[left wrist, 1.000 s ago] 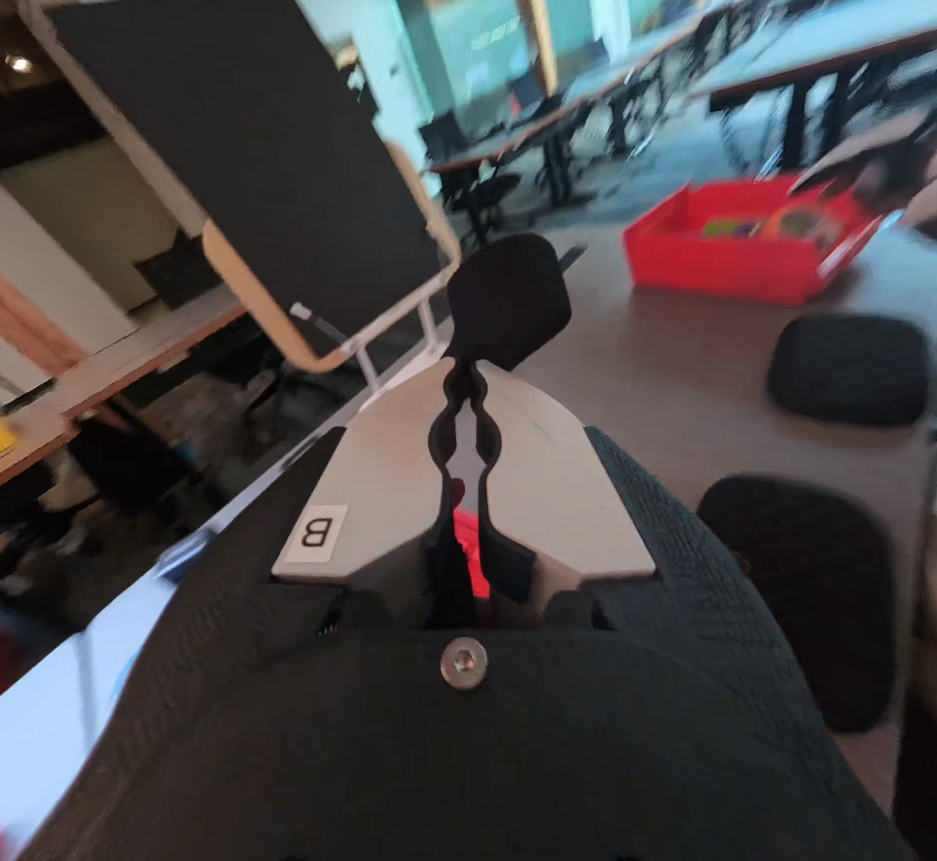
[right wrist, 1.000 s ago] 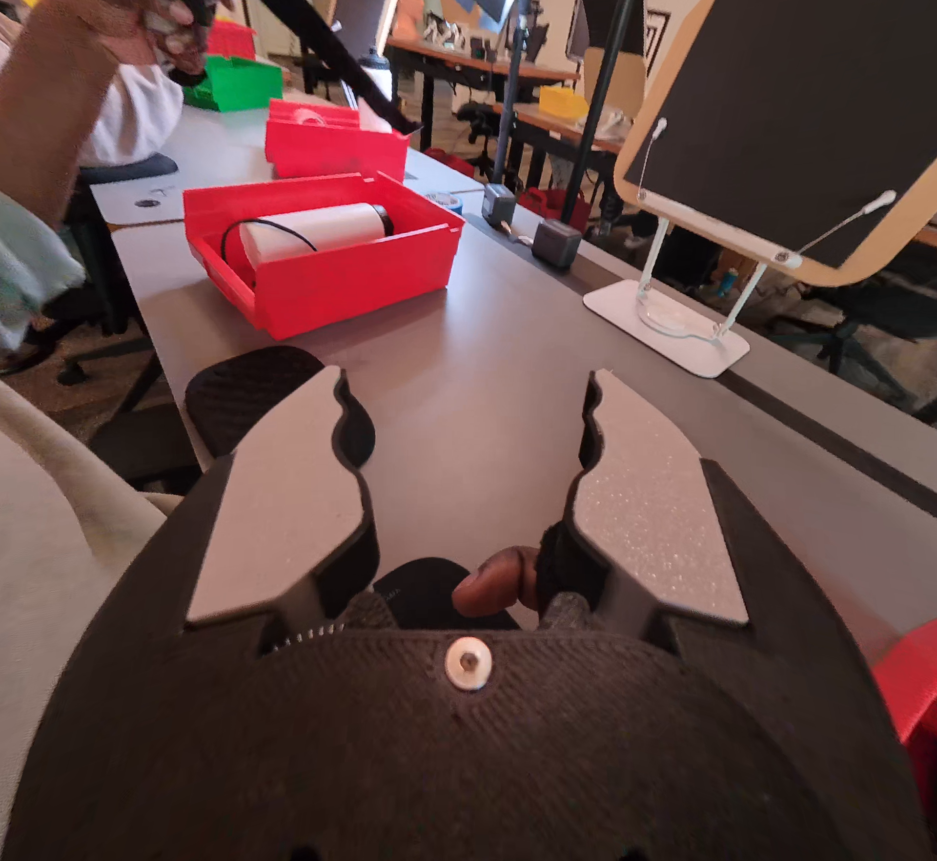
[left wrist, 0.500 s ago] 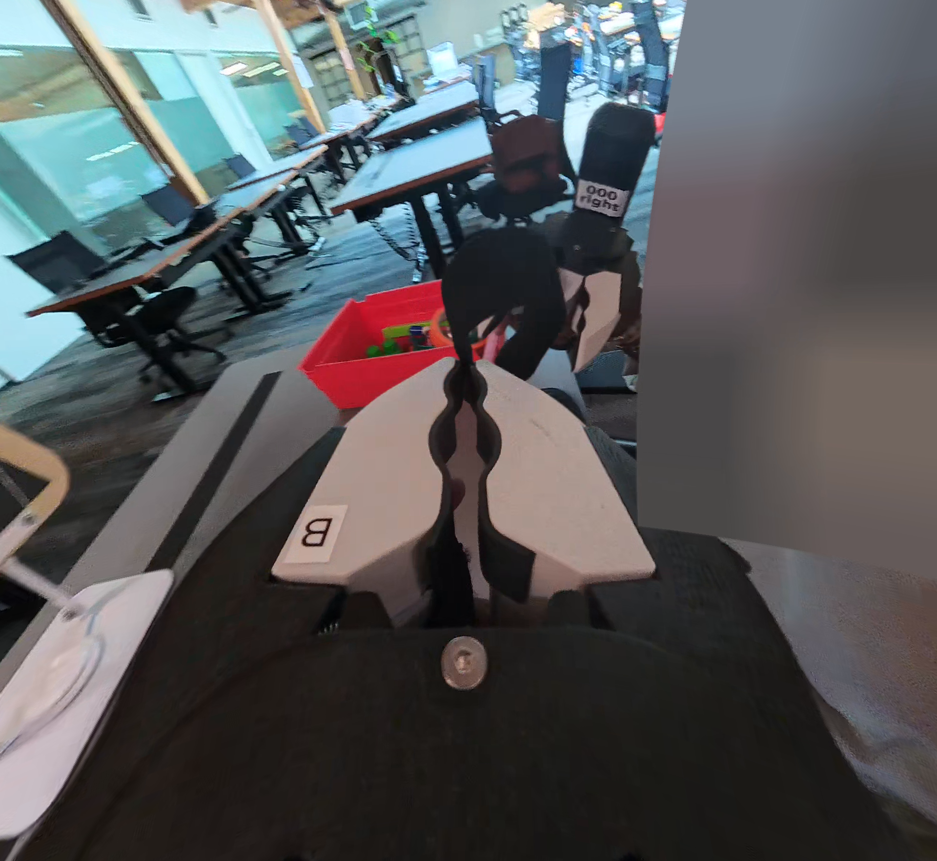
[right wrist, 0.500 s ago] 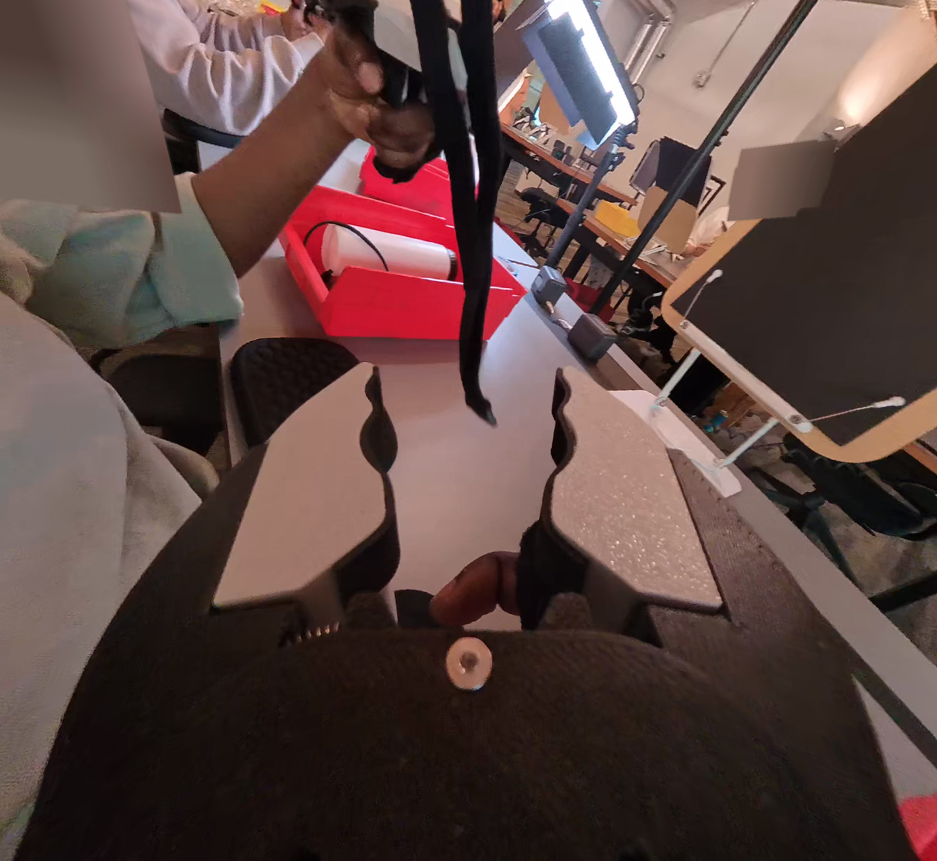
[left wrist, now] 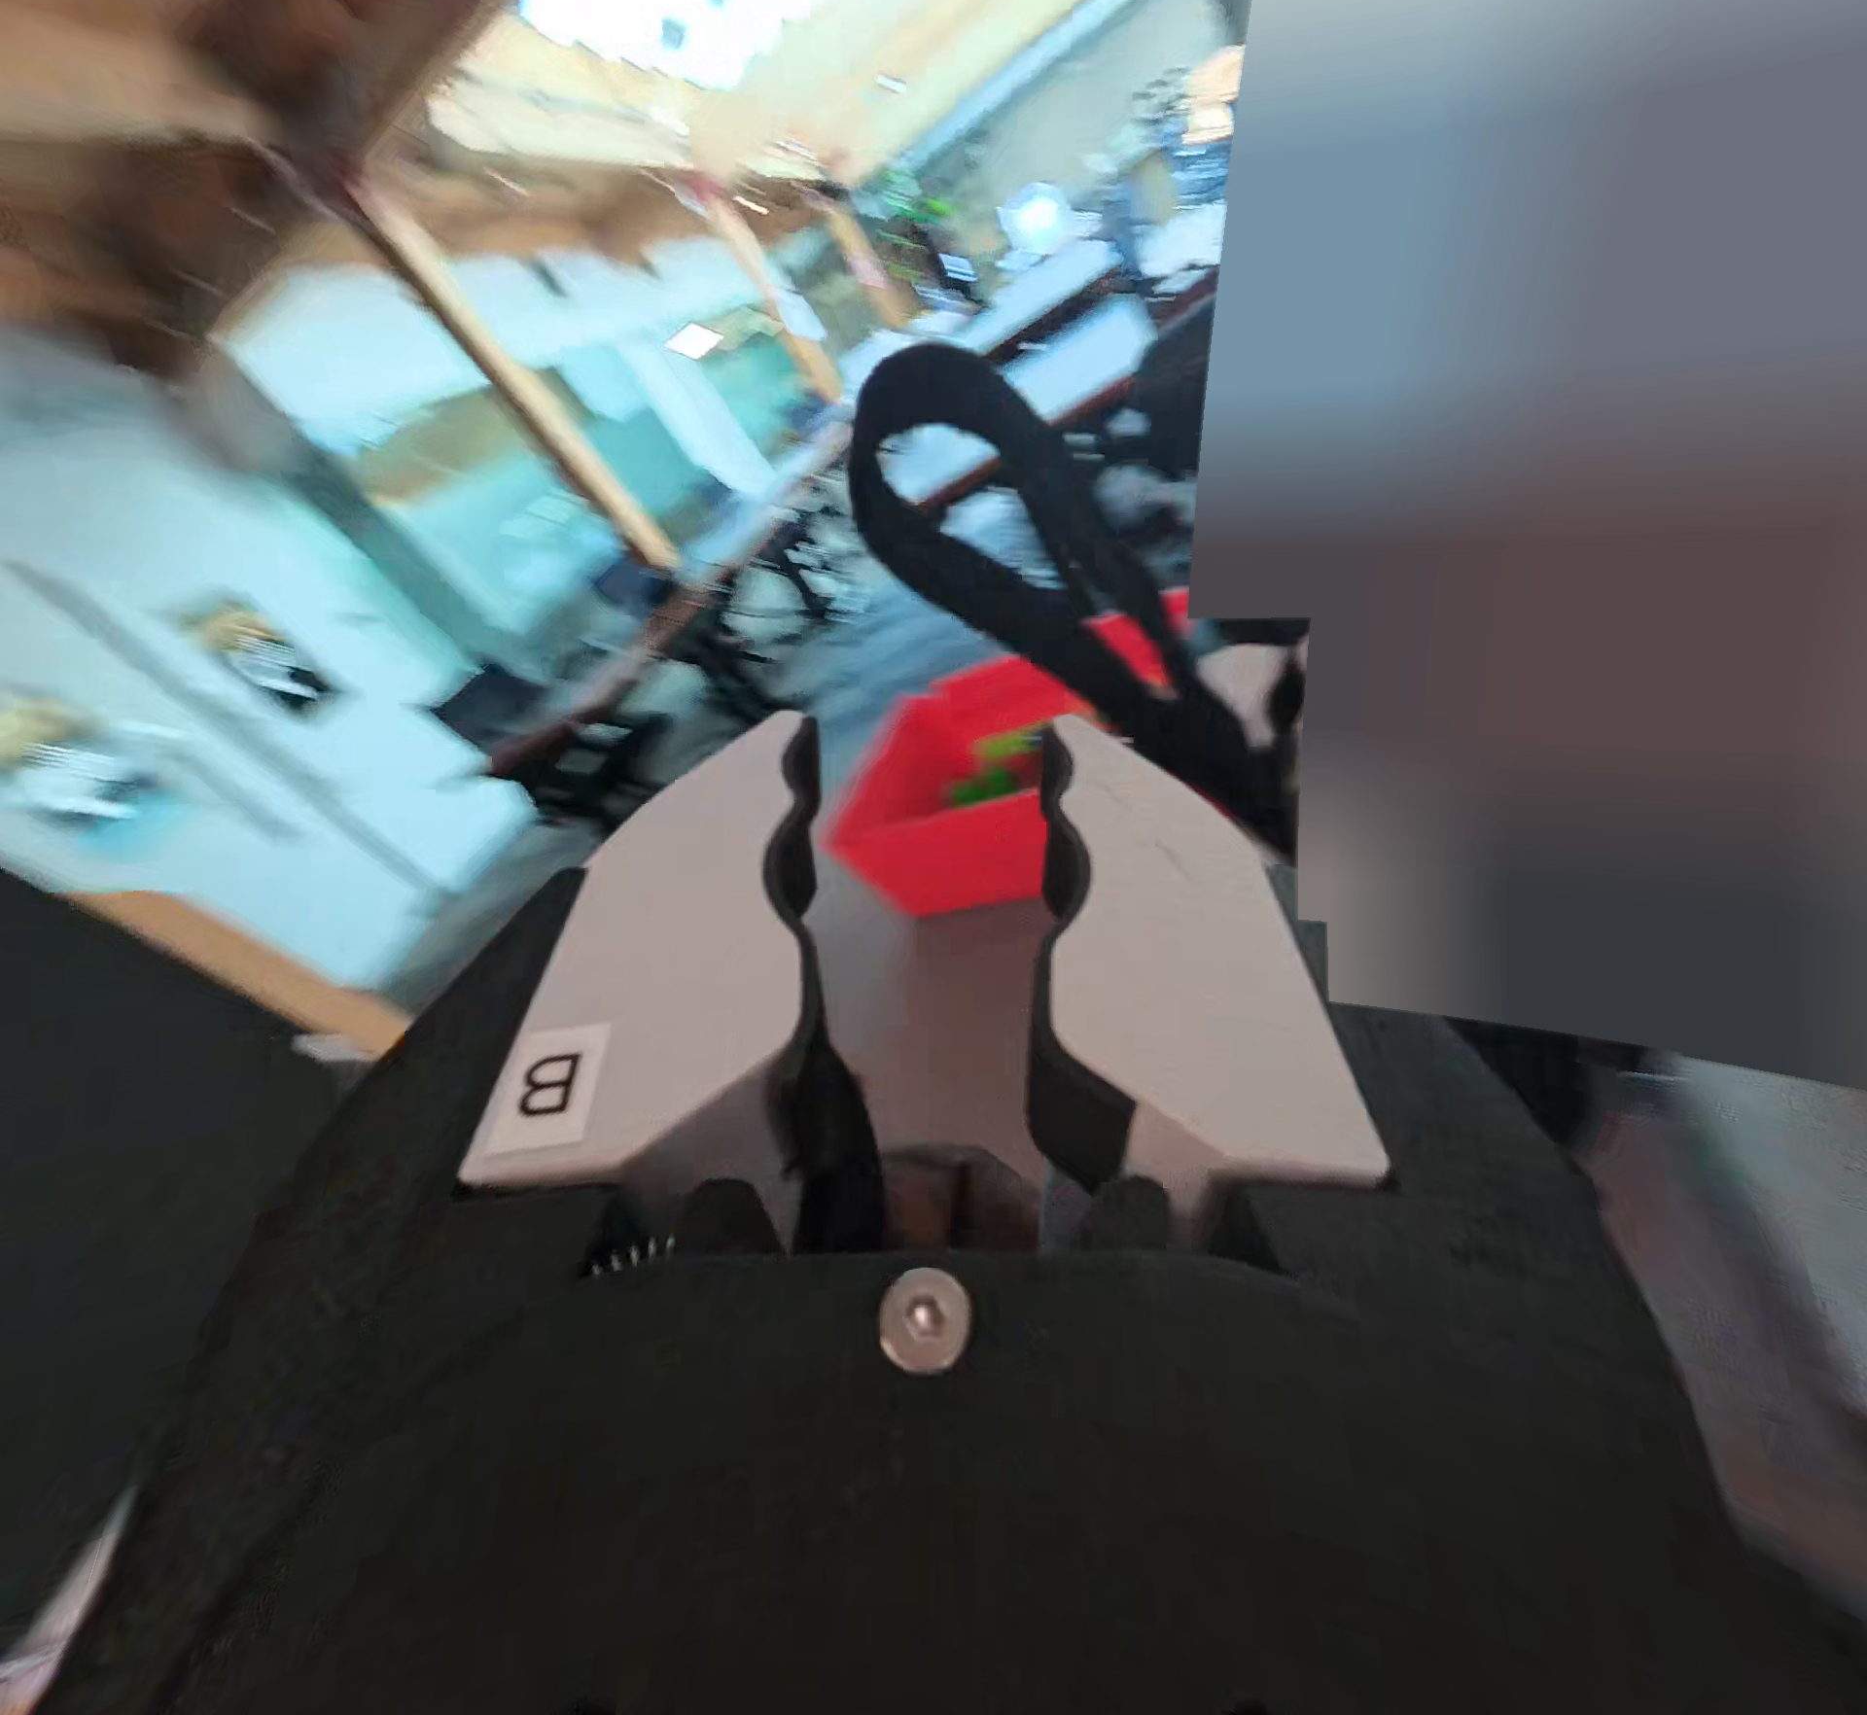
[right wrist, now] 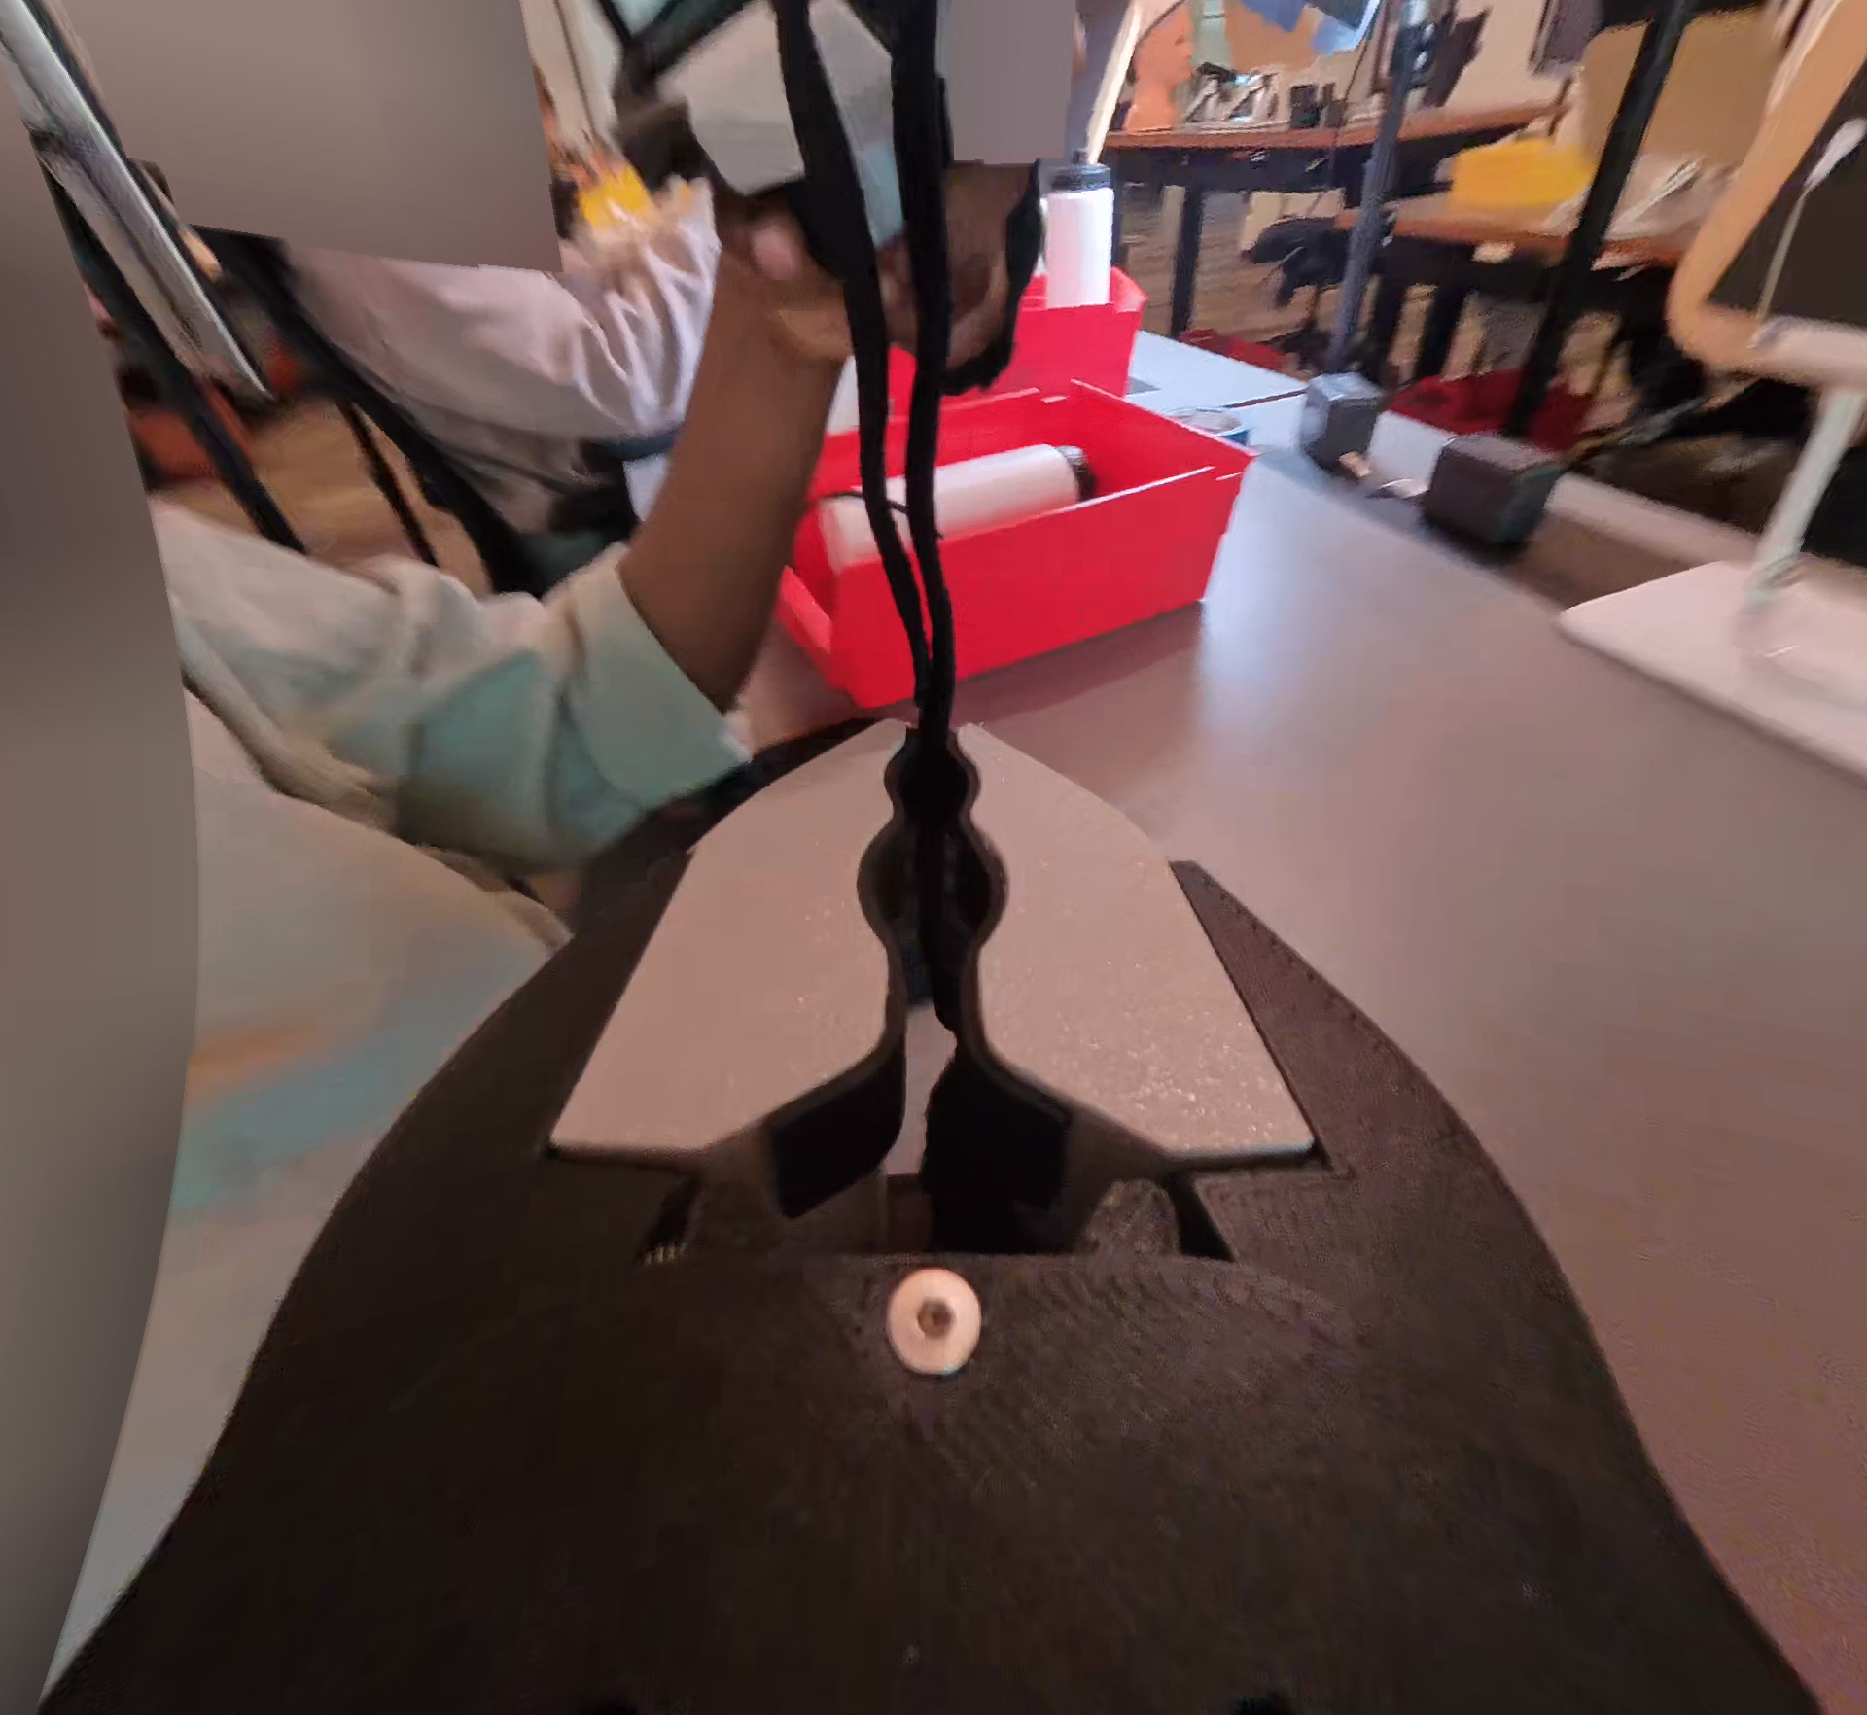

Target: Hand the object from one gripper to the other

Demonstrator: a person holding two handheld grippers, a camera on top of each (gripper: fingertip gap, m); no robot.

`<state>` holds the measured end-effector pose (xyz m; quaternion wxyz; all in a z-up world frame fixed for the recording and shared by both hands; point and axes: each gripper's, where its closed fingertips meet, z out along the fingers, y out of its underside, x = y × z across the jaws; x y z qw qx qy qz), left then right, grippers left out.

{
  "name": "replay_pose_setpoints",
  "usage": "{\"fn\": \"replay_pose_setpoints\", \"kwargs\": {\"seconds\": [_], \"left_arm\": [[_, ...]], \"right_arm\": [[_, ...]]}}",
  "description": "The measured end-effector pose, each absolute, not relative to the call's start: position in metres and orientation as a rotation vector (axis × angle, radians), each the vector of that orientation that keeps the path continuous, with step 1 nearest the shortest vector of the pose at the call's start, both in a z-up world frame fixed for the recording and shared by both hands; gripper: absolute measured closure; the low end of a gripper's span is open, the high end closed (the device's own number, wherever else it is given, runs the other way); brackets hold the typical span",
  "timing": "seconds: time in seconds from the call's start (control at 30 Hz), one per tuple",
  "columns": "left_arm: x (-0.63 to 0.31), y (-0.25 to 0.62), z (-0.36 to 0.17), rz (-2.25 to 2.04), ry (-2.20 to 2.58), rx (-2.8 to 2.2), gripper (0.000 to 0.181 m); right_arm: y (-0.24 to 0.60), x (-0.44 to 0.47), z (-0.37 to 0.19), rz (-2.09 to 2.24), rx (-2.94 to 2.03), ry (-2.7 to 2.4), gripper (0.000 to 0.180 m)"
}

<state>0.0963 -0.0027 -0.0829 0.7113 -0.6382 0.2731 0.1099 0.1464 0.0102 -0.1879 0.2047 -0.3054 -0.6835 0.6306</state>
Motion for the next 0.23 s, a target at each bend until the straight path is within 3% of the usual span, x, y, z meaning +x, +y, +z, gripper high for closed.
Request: {"fn": "replay_pose_setpoints", "kwargs": {"seconds": [0.03, 0.1, 0.23], "left_arm": [[0.085, -0.003, -0.078, 0.392, 0.6, -1.363, 0.131], [0.076, -0.01, -0.07, 0.651, 0.639, -1.256, 0.121], [0.114, -0.018, -0.082, 1.056, 0.941, -0.98, 0.119]], "right_arm": [[0.012, 0.146, -0.186, 1.829, -0.901, -1.897, 0.176], [0.015, 0.148, -0.18, 1.955, -0.98, -1.882, 0.176], [0.018, 0.151, -0.17, 2.14, -1.102, -1.834, 0.176]]}}
